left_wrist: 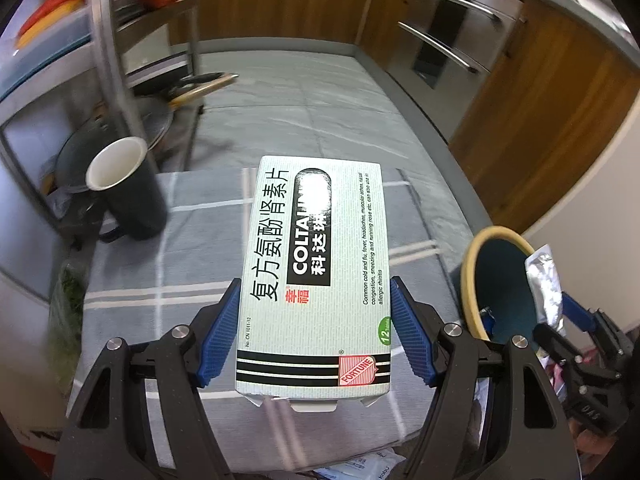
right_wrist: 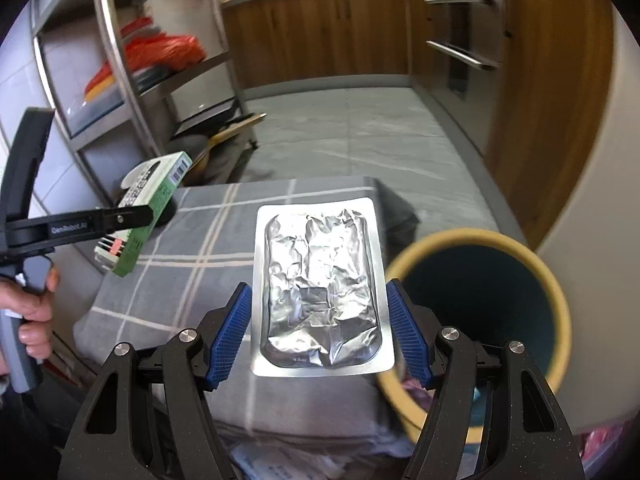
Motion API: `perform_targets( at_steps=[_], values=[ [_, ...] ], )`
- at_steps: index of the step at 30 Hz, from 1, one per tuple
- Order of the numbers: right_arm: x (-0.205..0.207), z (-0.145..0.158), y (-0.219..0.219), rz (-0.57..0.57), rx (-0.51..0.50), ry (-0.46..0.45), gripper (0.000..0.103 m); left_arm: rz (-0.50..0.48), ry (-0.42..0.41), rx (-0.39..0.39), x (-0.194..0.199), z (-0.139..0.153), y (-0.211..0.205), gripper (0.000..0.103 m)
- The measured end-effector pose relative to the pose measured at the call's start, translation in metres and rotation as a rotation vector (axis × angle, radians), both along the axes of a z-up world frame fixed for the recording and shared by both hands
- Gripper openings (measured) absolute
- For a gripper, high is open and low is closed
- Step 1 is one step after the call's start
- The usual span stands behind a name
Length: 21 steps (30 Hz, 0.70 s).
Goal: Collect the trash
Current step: 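Carry the box and foil pack over the bin and open the left tool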
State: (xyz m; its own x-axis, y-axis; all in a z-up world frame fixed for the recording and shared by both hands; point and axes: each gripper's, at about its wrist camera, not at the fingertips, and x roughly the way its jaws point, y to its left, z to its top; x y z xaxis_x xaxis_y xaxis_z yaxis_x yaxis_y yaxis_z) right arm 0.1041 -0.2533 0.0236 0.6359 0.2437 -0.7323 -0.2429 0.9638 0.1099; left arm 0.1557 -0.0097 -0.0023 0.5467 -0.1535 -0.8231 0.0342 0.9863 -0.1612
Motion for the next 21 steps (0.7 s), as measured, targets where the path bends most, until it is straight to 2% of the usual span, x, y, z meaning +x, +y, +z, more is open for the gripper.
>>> perform_targets(
  at_steps=[11, 21],
  values=[
    [-0.024, -0.015, -0.081, -0.175, 0.032, -0.004, 0.069, -0.236, 0.007, -0.007, 0.004, -0.003, -0.101, 0.07],
    [-0.039, -0.026, -0.129, -0.278, 0.022, 0.006, 0.069, -0.445, 0.078, -0.011, 0.012, -0.033, -0.202, 0.07]
  ],
)
